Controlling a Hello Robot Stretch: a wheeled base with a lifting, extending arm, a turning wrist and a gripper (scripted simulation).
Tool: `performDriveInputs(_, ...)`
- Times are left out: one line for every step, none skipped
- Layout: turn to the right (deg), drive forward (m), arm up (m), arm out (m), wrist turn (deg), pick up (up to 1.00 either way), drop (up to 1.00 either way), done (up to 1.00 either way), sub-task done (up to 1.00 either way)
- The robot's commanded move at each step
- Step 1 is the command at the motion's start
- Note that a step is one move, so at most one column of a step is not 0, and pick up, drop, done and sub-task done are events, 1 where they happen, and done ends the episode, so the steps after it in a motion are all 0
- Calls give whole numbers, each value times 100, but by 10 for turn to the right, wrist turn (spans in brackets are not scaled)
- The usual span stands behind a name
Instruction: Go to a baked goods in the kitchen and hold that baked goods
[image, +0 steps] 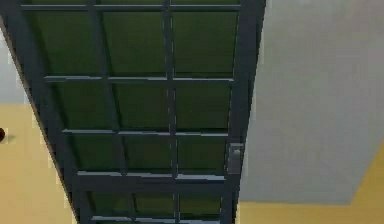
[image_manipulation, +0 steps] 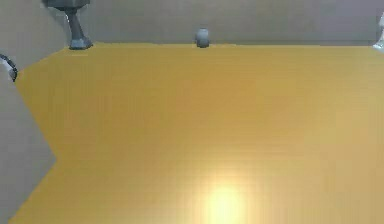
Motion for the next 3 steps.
performDriveInputs(-450,0,0,0,0,0,0,0,0)
performDriveInputs(-120,0,0,0,0,0,0,0,0)
performDriveInputs(-30,0,0,0,0,0,0,0,0)
